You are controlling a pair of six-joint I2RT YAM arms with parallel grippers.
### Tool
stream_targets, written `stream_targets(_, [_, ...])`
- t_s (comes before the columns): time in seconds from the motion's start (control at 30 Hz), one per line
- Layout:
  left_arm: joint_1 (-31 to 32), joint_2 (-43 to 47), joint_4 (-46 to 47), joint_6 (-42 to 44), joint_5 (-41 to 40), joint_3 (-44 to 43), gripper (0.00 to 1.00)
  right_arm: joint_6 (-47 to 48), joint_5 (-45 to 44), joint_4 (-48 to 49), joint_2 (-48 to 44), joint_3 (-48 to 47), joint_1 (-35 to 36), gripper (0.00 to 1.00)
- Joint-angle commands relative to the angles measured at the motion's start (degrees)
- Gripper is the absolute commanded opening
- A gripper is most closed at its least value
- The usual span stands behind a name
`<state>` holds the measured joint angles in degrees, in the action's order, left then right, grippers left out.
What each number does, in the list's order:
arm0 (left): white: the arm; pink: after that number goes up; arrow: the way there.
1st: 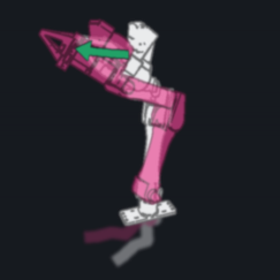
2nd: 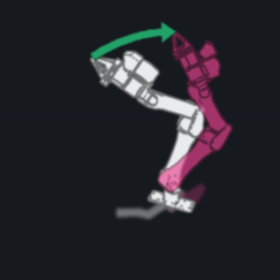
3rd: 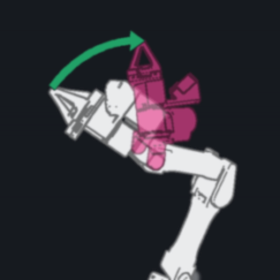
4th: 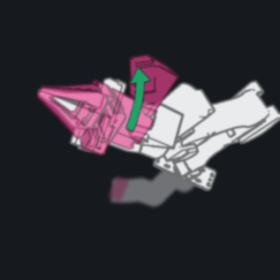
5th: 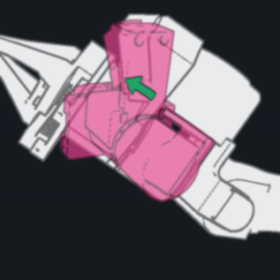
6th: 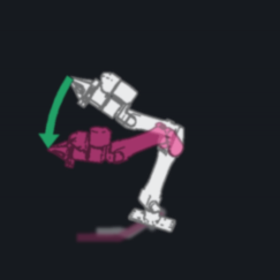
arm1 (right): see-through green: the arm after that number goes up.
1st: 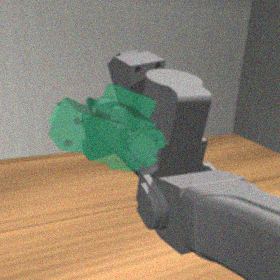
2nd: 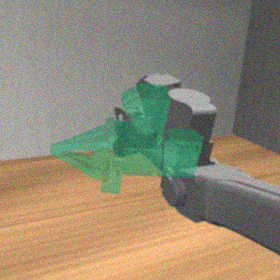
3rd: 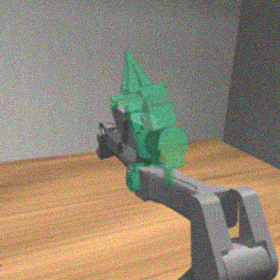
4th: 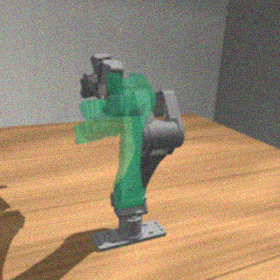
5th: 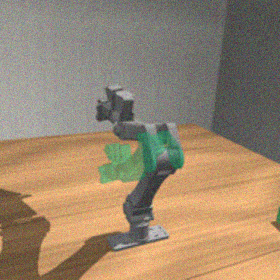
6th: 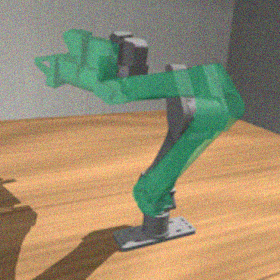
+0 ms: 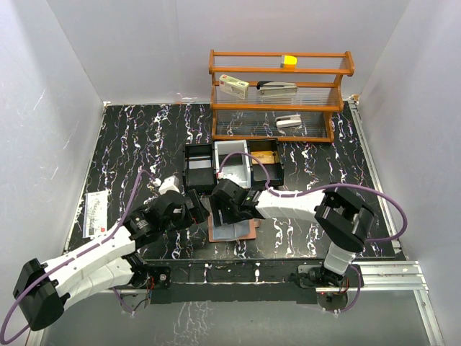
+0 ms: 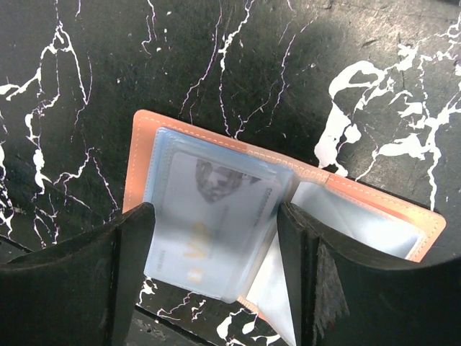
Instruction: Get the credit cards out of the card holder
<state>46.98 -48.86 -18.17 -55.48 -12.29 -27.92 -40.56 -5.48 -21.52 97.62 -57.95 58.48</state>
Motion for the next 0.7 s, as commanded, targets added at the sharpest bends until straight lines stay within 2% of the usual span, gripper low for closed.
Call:
stream_targets(0.0, [-0.3,2.4,-1.2,-1.0,-2.3,0.6,0.99,0.7,-3.4,-2.4,2.6,-3.2,-0.1,0.68])
stream_targets(0.2, [-0.3,2.1,-1.9,-1.0,-2.2,0.7,0.99,0.2,-8.7,-5.3,5.3,-4.5,0.6,0.6])
stream_targets(0.33, [-0.2,1.5,-1.4,-1.1,-1.8,0.8,0.99,0.5,-8.6,-5.1,5.0,-4.6,0.6,0.52])
stream_targets(0.47, [-0.2,1.1,0.4,0.0,-0.3,1.1,0.98,0.9,-6.6,-3.6,4.3,-4.1,0.6,0.5])
stream_targets(0.57, [-0.2,0.4,1.1,0.3,0.8,1.1,0.96,0.5,-5.3,-2.5,4.1,-3.7,0.5,0.51])
stream_targets(0.67, [-0.3,0.2,0.2,-0.2,0.5,0.9,0.96,0.4,-6.3,-3.8,4.7,-4.5,0.6,0.62])
